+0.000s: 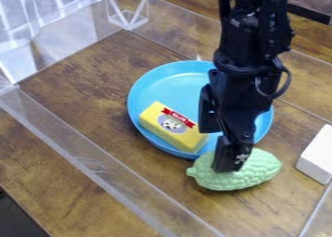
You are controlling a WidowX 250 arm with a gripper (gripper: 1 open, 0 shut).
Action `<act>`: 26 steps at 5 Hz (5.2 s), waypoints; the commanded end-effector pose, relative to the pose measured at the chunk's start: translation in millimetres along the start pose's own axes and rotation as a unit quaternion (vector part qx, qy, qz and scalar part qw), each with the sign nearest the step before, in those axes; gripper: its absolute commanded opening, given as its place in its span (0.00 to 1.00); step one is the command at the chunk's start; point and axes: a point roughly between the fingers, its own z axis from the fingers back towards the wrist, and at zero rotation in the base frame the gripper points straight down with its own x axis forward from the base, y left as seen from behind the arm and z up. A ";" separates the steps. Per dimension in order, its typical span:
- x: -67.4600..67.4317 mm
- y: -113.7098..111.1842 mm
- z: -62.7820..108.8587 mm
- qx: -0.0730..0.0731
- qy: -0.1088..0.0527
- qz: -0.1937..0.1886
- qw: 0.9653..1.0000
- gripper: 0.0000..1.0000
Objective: Remove the yellow brick from inside the blue tray and put it on the table
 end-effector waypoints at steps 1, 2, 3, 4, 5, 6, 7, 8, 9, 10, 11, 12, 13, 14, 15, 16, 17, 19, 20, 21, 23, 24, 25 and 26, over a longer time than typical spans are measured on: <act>14.8 3.7 34.4 0.037 -0.055 -0.001 0.998 1.00; 15.6 9.8 48.3 0.058 -0.070 0.014 0.996 1.00; 17.2 13.2 49.4 0.071 -0.080 0.027 0.994 1.00; 25.0 17.7 40.6 0.079 -0.088 0.020 0.993 1.00; 30.5 18.2 29.4 0.081 -0.090 0.016 0.992 1.00; 32.7 15.9 9.9 0.085 -0.091 -0.006 0.992 1.00; 34.4 10.7 -7.6 0.086 -0.086 -0.020 0.992 1.00; 36.0 0.9 -30.2 0.075 -0.083 -0.039 0.993 1.00; 39.0 -9.1 -35.4 0.067 -0.076 -0.051 0.994 1.00; 39.2 -12.1 -39.0 0.064 -0.073 -0.054 0.994 1.00; 39.3 -15.3 -41.9 0.061 -0.071 -0.057 0.994 1.00; 39.5 -18.2 -44.1 0.059 -0.069 -0.061 0.994 1.00; 39.9 -20.9 -46.0 0.057 -0.067 -0.064 0.994 1.00; 40.2 -23.9 -47.3 0.055 -0.065 -0.067 0.994 1.00; 40.6 -27.0 -48.6 0.053 -0.063 -0.070 0.994 1.00; 41.8 -30.6 -48.9 0.053 -0.060 -0.075 0.994 1.00; 43.3 -30.5 -49.0 0.050 -0.055 -0.073 0.995 1.00; 47.4 -30.7 -48.7 0.042 -0.044 -0.072 0.996 1.00; 49.2 -29.9 -48.3 0.038 -0.039 -0.073 0.996 1.00; 50.2 -28.7 -47.8 0.036 -0.033 -0.074 0.996 1.00; 50.9 -26.1 -46.4 0.030 -0.018 -0.075 0.997 1.00; 50.8 -24.8 -45.9 0.027 -0.010 -0.076 0.997 1.00; 50.9 -23.8 -45.4 0.024 -0.003 -0.077 0.997 1.00; 51.0 -22.6 -44.7 0.022 0.004 -0.078 0.997 1.00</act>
